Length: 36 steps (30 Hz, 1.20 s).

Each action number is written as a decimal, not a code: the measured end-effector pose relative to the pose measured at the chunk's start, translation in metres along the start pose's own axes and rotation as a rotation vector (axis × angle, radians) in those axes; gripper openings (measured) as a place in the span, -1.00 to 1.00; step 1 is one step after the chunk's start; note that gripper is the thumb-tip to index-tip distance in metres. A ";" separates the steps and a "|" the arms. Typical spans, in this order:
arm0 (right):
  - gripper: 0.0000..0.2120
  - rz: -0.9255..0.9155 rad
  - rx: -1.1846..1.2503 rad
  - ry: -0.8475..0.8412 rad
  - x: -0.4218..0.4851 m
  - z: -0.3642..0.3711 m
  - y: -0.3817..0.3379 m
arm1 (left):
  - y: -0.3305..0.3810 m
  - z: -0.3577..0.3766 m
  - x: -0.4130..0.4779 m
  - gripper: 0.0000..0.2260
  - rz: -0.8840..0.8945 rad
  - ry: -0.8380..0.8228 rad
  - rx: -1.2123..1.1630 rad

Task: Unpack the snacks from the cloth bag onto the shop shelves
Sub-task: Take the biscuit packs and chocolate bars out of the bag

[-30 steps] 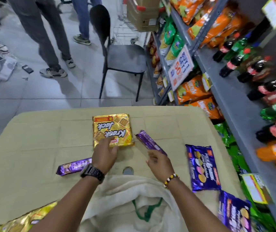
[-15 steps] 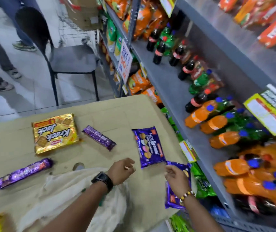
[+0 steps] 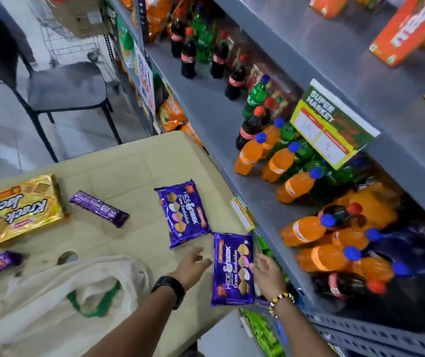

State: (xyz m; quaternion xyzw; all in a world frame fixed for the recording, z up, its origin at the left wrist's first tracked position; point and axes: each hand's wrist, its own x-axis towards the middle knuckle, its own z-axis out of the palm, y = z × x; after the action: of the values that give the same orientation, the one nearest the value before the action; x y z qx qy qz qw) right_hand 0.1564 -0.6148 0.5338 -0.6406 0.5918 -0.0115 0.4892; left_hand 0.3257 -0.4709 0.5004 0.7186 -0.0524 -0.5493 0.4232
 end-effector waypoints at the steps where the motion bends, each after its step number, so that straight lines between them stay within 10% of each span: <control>1: -0.86 0.011 0.008 -0.049 0.002 -0.001 0.001 | 0.001 0.007 -0.001 -0.52 -0.030 -0.003 -0.050; 22: -0.71 -0.005 0.117 -0.196 -0.018 0.021 0.016 | -0.030 0.022 -0.043 -0.64 -0.003 0.058 -0.314; 36: -0.74 -0.302 0.099 -0.243 0.037 0.088 -0.131 | 0.059 -0.082 -0.005 -0.68 0.150 0.260 -0.413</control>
State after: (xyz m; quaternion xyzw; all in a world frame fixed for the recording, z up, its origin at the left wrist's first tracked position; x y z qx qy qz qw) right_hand 0.3177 -0.6129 0.5508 -0.6940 0.4244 -0.0364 0.5804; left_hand 0.4154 -0.4605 0.5464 0.6758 0.0626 -0.4182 0.6038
